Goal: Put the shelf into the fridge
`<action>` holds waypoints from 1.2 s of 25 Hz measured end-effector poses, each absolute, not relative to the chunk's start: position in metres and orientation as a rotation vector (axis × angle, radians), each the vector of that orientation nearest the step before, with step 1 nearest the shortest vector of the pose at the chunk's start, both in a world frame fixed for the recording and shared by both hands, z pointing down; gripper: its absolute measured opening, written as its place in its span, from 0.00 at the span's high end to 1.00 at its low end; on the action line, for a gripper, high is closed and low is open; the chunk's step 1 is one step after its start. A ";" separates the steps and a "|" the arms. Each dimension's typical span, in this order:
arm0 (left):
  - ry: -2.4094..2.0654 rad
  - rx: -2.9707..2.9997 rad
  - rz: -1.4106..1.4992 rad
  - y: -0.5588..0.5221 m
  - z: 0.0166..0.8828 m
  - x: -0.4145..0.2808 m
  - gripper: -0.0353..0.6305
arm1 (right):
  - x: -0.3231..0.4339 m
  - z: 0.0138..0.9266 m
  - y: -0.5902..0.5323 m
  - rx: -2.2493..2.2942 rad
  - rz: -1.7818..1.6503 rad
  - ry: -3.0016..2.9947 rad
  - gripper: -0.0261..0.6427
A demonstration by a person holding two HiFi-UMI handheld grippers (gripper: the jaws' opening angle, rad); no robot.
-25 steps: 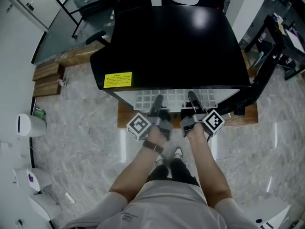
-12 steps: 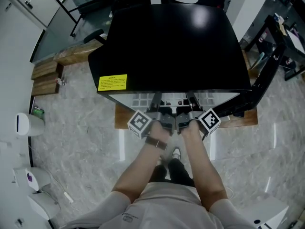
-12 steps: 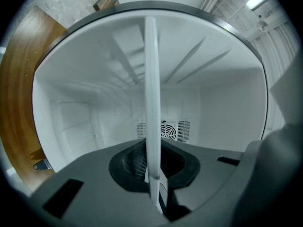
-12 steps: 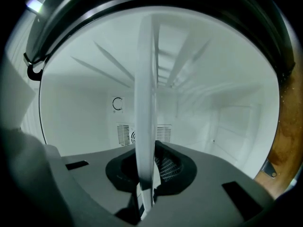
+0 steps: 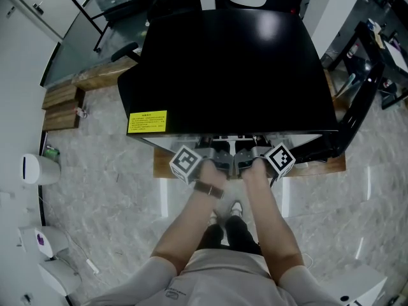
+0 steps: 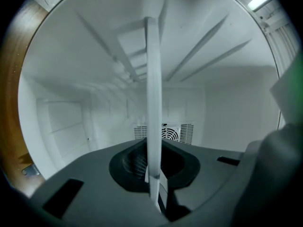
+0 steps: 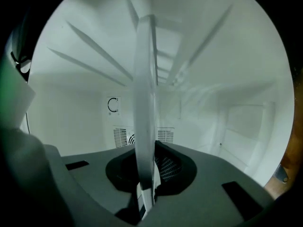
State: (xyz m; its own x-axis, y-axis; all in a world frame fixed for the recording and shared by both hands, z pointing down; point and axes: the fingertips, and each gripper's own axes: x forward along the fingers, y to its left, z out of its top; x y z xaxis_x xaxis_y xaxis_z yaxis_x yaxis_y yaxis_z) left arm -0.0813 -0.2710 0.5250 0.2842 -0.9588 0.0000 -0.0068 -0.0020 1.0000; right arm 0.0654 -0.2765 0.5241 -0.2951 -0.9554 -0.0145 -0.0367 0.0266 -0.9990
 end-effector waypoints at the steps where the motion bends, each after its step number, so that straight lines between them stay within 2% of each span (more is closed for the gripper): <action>1: -0.997 1.340 -0.993 -0.274 0.525 -0.081 0.91 | 0.065 0.523 -0.279 -1.064 -1.391 1.466 0.89; 14: -0.984 1.379 -0.988 -0.273 0.526 -0.078 0.91 | 0.065 0.525 -0.277 -1.038 -1.376 1.498 0.89; 30: -0.944 1.333 -0.934 -0.212 0.526 -0.072 0.91 | 0.067 0.527 -0.204 -1.073 -1.432 1.491 0.89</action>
